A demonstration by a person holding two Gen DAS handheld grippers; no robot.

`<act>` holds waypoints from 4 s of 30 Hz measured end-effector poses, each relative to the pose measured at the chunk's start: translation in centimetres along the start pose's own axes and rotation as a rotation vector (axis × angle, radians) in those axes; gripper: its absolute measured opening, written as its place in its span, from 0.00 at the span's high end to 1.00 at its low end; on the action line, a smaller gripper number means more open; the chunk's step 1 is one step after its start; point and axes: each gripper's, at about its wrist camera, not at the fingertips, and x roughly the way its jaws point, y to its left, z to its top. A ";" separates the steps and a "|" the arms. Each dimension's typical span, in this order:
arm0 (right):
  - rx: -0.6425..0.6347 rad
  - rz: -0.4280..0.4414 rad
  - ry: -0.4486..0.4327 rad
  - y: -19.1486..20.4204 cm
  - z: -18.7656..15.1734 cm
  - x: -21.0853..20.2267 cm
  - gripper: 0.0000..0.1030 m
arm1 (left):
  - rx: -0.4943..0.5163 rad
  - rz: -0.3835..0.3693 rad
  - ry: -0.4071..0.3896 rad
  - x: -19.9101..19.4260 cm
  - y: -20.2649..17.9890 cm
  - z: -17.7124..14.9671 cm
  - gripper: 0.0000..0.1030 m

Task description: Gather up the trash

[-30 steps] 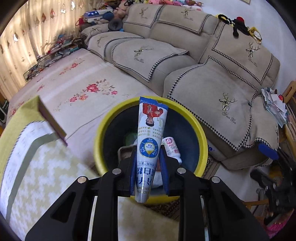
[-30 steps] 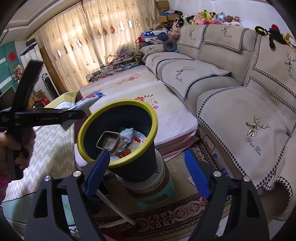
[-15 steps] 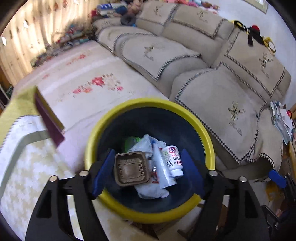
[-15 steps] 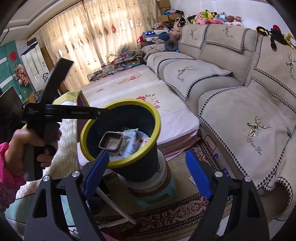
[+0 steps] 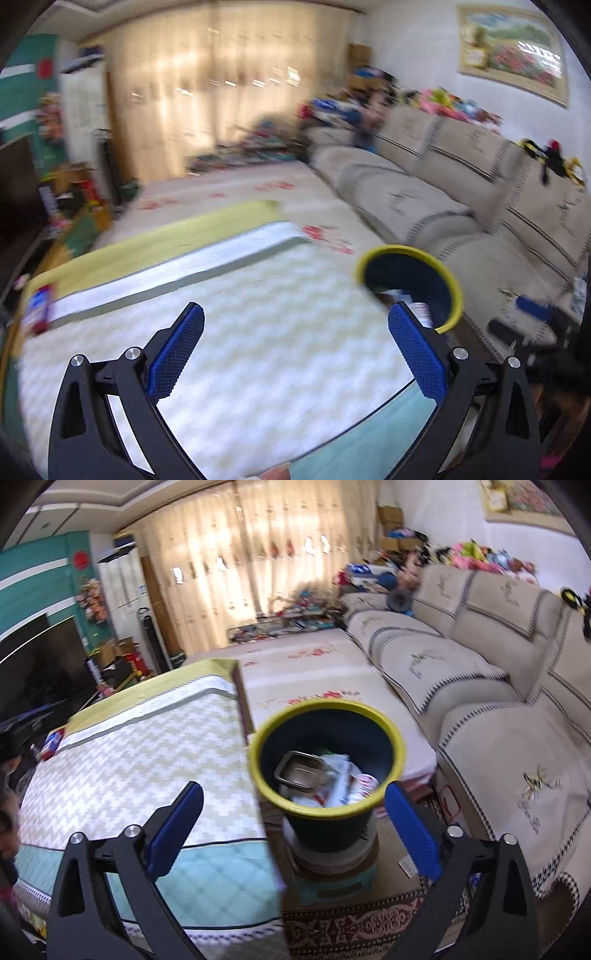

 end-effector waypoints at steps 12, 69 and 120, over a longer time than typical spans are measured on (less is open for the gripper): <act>-0.124 0.060 -0.077 7.4 0.0 -4.5 0.07 | -0.240 0.316 -0.109 -13.9 12.1 -8.7 0.05; -0.123 0.065 -0.094 8.8 -0.5 -5.2 0.07 | -0.244 0.372 -0.109 -15.5 11.7 -10.3 0.05; -0.191 0.144 0.022 14.8 4.4 5.4 0.07 | -0.285 0.307 0.024 -4.7 18.4 -6.9 0.05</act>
